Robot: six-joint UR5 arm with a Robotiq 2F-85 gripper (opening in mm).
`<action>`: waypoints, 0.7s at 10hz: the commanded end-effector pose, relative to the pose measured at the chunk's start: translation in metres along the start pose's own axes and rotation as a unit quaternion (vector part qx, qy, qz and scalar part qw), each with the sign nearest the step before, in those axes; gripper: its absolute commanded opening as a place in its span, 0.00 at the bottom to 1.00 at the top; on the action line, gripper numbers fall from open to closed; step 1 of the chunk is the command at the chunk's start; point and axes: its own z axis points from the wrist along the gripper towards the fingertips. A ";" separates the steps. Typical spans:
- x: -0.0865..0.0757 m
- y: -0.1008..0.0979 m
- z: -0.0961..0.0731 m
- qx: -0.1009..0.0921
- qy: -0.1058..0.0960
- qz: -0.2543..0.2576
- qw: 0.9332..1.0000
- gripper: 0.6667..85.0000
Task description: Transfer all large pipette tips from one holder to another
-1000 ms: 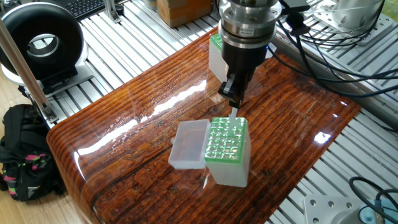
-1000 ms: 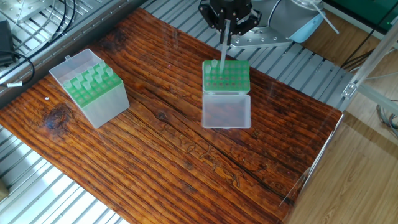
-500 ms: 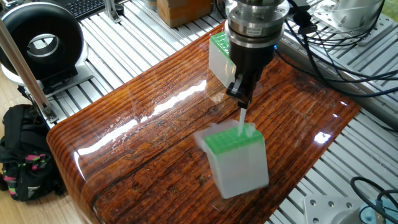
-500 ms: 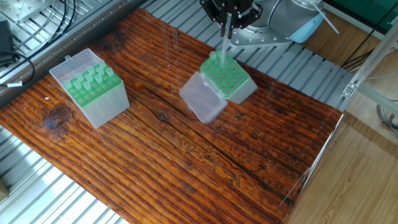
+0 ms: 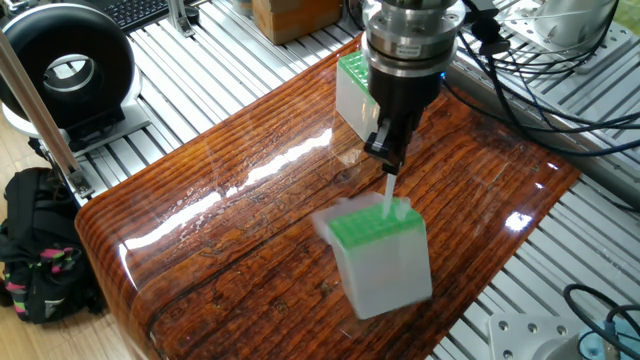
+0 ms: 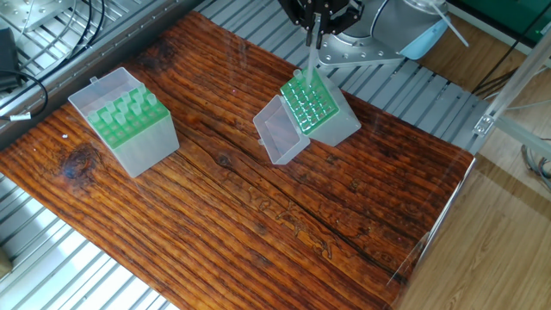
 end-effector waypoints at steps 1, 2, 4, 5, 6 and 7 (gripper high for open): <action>-0.002 0.001 -0.003 -0.009 -0.003 -0.001 1.000 0.12; -0.004 -0.001 -0.003 -0.008 -0.004 -0.002 1.000 0.12; -0.007 0.002 -0.003 -0.016 -0.011 0.000 1.000 0.12; -0.005 0.003 -0.005 -0.017 -0.013 0.001 1.000 0.12; -0.002 0.004 -0.006 -0.017 -0.016 0.001 1.000 0.12; -0.001 0.003 -0.006 -0.015 -0.016 0.002 1.000 0.12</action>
